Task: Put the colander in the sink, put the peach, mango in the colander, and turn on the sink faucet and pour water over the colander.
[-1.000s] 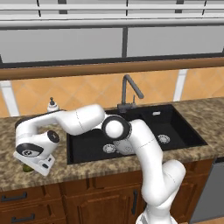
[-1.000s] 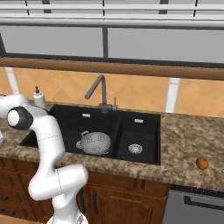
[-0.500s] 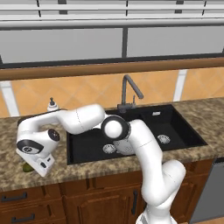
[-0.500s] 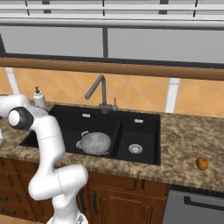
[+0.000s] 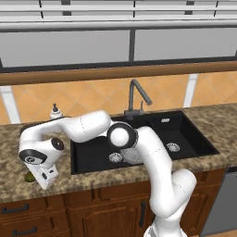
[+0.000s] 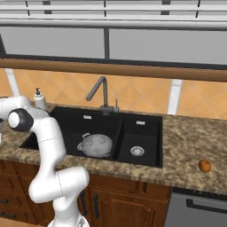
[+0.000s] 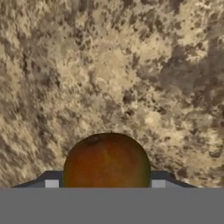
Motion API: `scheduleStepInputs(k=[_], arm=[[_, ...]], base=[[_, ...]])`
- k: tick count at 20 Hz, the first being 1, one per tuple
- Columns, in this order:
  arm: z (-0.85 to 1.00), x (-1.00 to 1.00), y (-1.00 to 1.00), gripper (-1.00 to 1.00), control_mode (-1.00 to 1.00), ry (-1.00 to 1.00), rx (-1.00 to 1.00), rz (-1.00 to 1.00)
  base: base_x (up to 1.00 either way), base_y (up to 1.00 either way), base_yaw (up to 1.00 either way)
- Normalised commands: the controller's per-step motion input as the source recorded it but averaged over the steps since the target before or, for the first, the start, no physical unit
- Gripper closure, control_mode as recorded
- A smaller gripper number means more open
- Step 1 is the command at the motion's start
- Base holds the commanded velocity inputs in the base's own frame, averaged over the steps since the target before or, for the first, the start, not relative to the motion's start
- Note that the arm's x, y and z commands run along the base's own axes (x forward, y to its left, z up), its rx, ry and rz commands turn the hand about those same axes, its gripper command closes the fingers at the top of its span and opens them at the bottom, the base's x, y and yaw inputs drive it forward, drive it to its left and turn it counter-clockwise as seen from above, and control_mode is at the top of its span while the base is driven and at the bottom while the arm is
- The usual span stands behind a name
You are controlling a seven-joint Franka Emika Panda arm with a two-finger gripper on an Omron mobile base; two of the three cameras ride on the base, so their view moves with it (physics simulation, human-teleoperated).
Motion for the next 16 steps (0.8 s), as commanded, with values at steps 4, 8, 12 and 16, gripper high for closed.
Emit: scheduleStepInputs(k=[4,8,12,16], arm=[[-0.30,0.59,0.69,1.00,-1.00,0.17,-0.68,-0.26],[0.11,0.25,0.23,1.00,-1.00,0.03,-0.46,-0.36],[0.63,0.19,0.03,1.00,-1.00,-0.11,-0.25,-0.45],[0.81,0.22,0.00,1.00,-1.00,-0.15,-0.04,-0.57]], base=[[0.00,0.00,0.00],[0.00,0.00,0.00],[0.00,0.00,0.00],[0.00,0.00,0.00]])
